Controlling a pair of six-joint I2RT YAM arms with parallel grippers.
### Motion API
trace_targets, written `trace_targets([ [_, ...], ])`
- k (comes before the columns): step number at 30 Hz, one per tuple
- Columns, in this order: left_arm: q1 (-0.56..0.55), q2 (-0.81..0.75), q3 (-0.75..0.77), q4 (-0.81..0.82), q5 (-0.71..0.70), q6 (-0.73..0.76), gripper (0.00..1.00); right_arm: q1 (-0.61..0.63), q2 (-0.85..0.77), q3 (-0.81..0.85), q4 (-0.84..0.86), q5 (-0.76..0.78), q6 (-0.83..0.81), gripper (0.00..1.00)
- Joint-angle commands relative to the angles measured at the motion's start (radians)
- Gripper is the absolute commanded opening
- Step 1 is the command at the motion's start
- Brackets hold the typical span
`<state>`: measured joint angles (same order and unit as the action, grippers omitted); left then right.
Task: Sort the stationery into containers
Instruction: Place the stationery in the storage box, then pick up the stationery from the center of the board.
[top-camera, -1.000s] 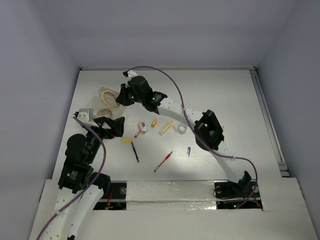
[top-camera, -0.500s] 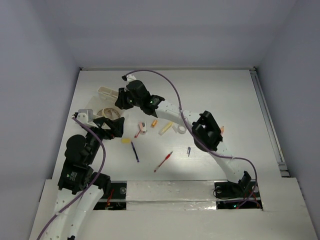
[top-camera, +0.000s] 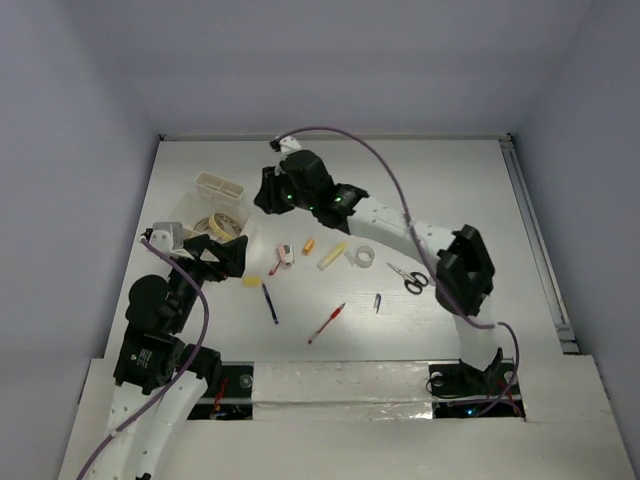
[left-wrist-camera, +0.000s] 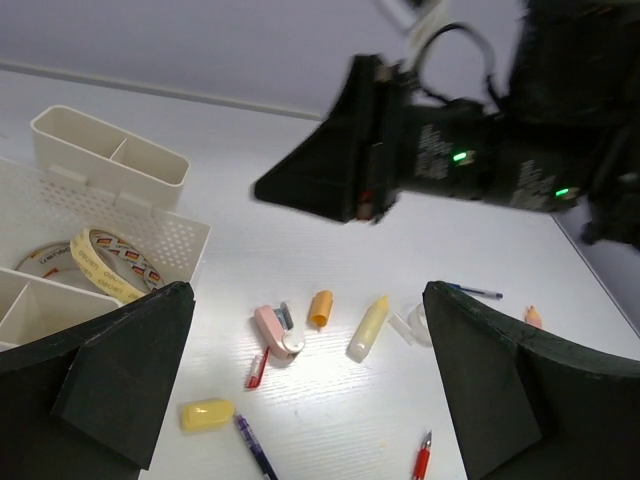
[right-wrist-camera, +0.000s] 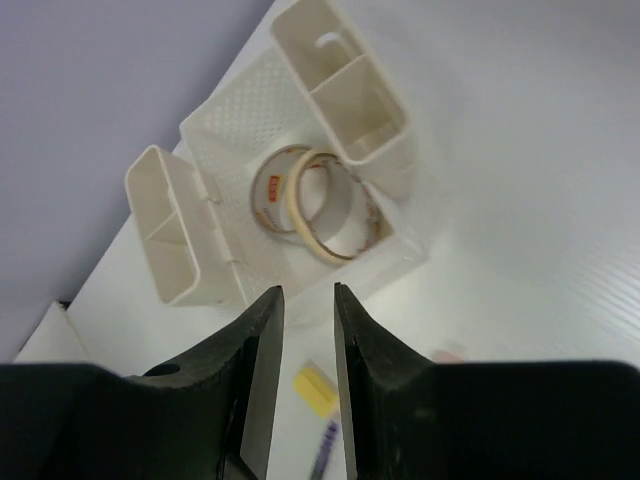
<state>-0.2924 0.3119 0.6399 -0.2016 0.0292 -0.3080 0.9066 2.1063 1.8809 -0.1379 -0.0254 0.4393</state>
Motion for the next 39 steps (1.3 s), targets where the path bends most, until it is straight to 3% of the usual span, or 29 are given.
trace_targets([
  [1,0.006,-0.028,0.026,0.039,0.021,0.006,0.99,-0.084,-0.176,-0.127,-0.103,0.131,-0.056,0.32],
  [6,-0.013,-0.045,0.026,0.037,0.020,0.007,0.99,-0.205,-0.435,-0.470,-0.288,0.202,-0.105,0.31],
  [11,-0.024,-0.059,0.024,0.037,0.015,0.007,0.99,-0.267,-0.565,-0.640,-0.403,0.188,-0.120,0.32],
  [17,-0.033,-0.051,0.024,0.037,0.008,0.009,0.99,-0.290,-0.529,-0.712,-0.385,0.231,-0.109,0.35],
  [24,-0.033,-0.050,0.024,0.034,0.005,0.007,0.99,-0.310,-0.416,-0.687,-0.348,0.167,-0.134,0.36],
  [34,-0.033,-0.037,0.023,0.034,0.008,0.006,0.99,-0.319,-0.296,-0.718,-0.253,0.171,-0.109,0.32],
  [39,-0.033,-0.036,0.023,0.034,0.009,0.007,0.99,-0.319,-0.279,-0.736,-0.232,0.214,-0.103,0.24],
])
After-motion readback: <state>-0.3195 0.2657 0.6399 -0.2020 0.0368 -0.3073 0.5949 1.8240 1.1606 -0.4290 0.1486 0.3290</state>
